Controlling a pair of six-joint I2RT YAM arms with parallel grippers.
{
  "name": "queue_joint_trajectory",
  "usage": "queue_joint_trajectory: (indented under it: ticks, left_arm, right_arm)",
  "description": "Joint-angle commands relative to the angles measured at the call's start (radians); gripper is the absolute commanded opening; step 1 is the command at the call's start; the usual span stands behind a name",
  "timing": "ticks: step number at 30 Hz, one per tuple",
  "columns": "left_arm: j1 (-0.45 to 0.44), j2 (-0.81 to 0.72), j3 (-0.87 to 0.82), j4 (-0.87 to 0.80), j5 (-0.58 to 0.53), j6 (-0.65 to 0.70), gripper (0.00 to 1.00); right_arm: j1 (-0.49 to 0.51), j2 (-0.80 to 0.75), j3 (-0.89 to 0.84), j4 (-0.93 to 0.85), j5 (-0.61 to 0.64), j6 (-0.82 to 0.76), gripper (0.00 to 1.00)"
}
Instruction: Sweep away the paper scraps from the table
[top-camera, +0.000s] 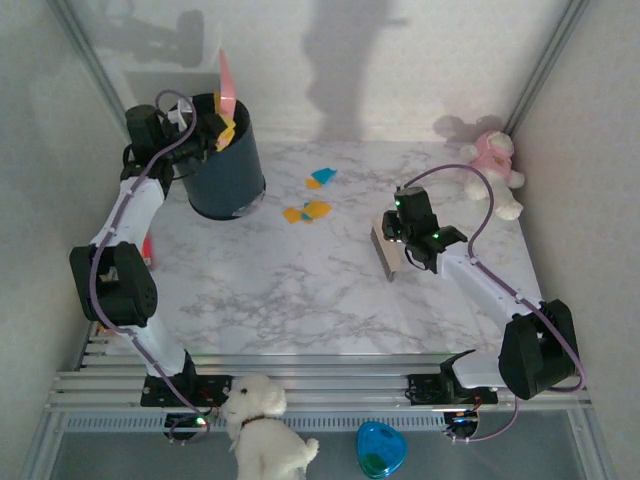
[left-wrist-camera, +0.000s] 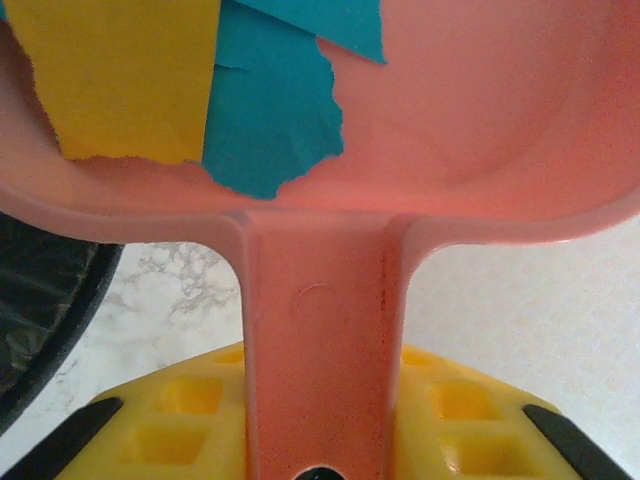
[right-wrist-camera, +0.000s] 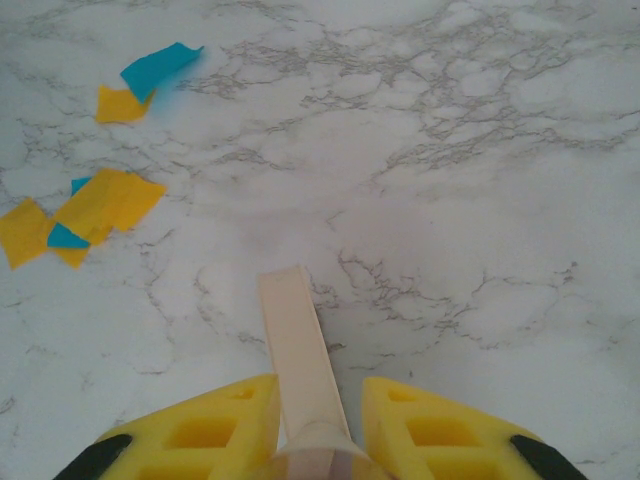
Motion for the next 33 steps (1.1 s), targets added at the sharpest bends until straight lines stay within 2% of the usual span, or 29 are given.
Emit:
queue_joint_trajectory:
  ticks: [1, 18, 33]
  left_arm:
    - [0.002, -0.013, -0.030, 0.153, -0.018, -0.104, 0.00]
    - [-0.015, -0.027, -0.205, 0.653, -0.084, -0.540, 0.00]
    - [-0.039, -0.048, -0.278, 0.821, -0.150, -0.688, 0.00]
  right_arm:
    - [-0.005, 0.015, 0.021, -0.009, -0.013, 0.006, 0.00]
    - [-0.005, 0.019, 0.024, -0.015, -0.012, 0.001, 0.00]
    - [-0.005, 0.017, 0.018, -0.017, -0.010, 0.003, 0.00]
